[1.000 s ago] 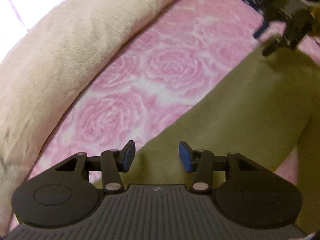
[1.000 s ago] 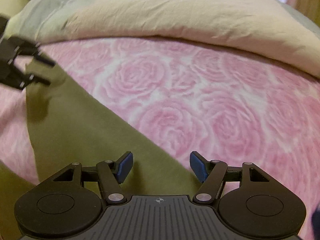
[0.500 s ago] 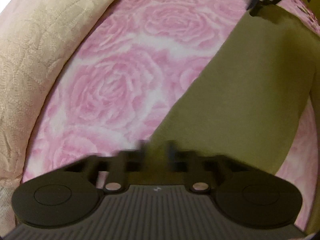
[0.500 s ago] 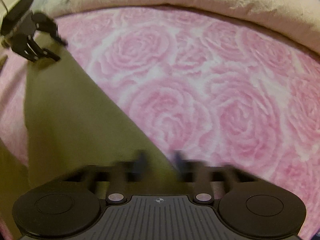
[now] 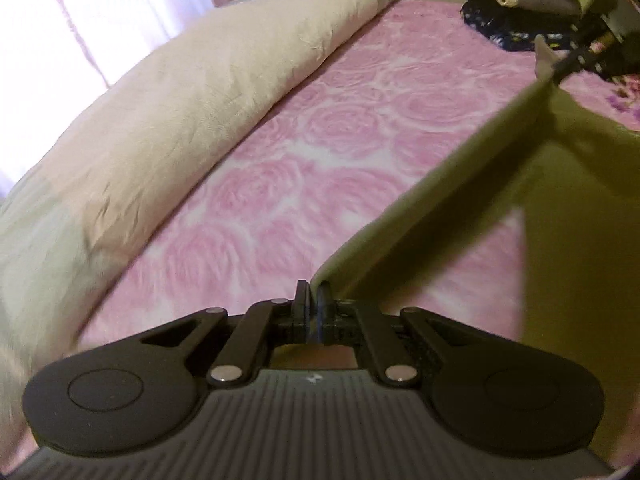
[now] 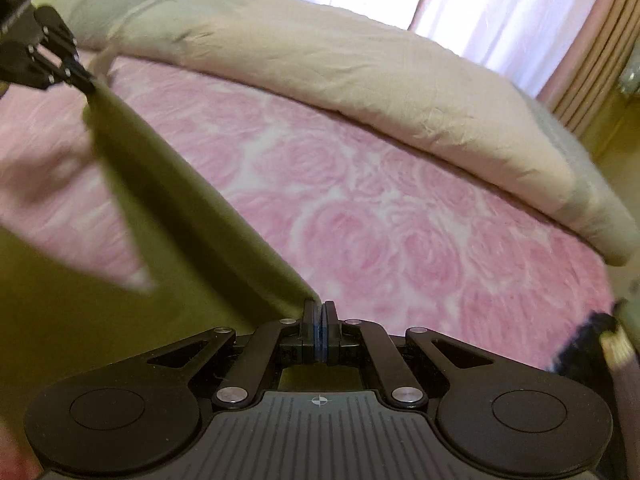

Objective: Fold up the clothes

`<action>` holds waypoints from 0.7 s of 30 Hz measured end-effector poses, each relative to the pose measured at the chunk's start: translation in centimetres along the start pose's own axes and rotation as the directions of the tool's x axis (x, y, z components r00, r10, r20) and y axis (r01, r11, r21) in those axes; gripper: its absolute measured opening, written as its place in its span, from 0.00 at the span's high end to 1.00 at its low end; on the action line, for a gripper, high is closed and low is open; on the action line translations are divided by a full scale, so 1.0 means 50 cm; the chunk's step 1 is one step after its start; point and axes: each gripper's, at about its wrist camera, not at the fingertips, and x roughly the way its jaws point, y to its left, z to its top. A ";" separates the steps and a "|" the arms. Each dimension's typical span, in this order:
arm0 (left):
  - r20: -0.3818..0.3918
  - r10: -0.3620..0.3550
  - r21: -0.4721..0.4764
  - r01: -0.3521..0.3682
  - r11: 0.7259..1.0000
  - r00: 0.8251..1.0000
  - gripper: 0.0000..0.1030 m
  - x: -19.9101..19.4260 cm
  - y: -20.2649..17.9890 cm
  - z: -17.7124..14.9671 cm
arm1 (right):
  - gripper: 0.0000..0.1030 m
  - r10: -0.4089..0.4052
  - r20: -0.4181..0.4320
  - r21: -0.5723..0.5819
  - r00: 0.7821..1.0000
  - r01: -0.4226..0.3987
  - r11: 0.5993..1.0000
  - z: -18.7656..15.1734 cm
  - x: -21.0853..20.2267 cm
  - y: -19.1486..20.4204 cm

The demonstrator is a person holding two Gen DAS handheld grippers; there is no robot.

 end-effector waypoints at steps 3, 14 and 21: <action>-0.056 -0.025 -0.125 0.017 0.992 0.998 0.98 -0.046 -0.078 -0.084 | 1.00 -0.026 -0.069 -0.006 0.997 0.026 1.000 -0.064 -0.045 0.102; -0.193 -0.118 -0.618 -0.027 0.786 0.974 0.64 -0.042 -0.104 -0.224 | 0.29 0.028 -0.205 0.721 0.978 0.132 0.681 -0.250 -0.093 0.139; -0.121 -0.123 -0.883 -0.050 0.468 0.985 0.56 -0.017 -0.012 -0.226 | 0.30 -0.061 0.053 0.993 0.997 -0.046 0.111 -0.326 -0.102 0.020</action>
